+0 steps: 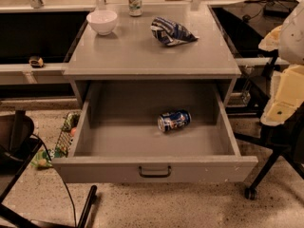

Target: Pick pepsi can from top drawer and place on counter

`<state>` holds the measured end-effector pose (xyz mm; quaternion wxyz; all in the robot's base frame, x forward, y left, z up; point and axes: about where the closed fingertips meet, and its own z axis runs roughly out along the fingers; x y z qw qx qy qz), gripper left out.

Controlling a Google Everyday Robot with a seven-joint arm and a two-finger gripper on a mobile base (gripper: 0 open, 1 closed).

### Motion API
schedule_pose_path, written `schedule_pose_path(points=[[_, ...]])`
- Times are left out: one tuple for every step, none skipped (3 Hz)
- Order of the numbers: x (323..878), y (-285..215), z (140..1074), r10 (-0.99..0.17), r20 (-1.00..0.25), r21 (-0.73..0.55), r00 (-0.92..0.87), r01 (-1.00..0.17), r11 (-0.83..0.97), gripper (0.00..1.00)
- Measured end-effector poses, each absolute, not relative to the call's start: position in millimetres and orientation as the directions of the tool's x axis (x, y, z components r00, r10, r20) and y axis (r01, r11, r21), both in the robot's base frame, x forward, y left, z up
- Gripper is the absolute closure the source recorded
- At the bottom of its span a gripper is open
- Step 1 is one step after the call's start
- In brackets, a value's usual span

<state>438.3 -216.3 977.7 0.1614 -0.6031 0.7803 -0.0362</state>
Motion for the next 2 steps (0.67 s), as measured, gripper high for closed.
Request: schedule_pose_path(points=[[438.3, -216.3, 977.7, -0.953, -0.208, -0.251, -0.22, -0.93, 0.27, 0.0], [450.5, -211.2, 960.0, -0.952, -0.265, -0.263, -0.156, -0.938, 0.227, 0.0]])
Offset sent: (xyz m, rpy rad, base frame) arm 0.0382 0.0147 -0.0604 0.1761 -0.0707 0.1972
